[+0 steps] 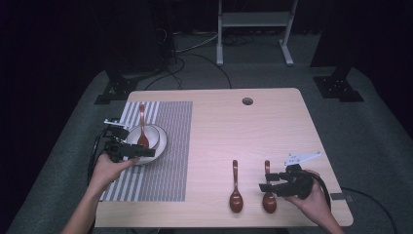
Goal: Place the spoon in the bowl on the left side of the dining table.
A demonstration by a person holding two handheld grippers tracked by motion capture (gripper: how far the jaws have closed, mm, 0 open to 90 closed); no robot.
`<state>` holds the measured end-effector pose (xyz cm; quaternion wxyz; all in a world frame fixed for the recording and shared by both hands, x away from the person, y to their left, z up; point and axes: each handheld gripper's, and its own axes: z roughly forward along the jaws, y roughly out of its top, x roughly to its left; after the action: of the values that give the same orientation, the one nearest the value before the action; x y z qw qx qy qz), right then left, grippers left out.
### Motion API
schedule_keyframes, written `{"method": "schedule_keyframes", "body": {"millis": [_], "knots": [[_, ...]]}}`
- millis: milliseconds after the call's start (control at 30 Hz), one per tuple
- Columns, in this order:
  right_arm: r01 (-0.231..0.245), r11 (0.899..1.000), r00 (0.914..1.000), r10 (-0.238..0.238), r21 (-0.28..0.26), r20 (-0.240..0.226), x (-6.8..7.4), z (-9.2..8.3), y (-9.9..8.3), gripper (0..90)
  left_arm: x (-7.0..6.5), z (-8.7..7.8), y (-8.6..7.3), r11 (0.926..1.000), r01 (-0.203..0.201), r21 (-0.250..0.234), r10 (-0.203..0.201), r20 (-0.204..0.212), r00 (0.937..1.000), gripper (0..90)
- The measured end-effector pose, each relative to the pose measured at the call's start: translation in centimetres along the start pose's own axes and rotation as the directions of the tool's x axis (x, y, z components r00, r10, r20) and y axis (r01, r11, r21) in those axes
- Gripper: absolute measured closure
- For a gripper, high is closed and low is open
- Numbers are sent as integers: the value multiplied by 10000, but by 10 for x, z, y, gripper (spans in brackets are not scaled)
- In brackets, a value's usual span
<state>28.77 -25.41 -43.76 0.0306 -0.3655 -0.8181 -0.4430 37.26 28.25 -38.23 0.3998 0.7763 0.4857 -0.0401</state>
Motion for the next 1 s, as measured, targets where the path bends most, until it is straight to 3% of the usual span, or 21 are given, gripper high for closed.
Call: {"method": "schedule_keyframes", "body": {"millis": [1000], "knots": [[-331, 9992, 9993, 335, -241, 168, -9, -8, -13, 398, -25, 28, -17, 9971, -599, 463, 570, 613, 9965, 167]]}}
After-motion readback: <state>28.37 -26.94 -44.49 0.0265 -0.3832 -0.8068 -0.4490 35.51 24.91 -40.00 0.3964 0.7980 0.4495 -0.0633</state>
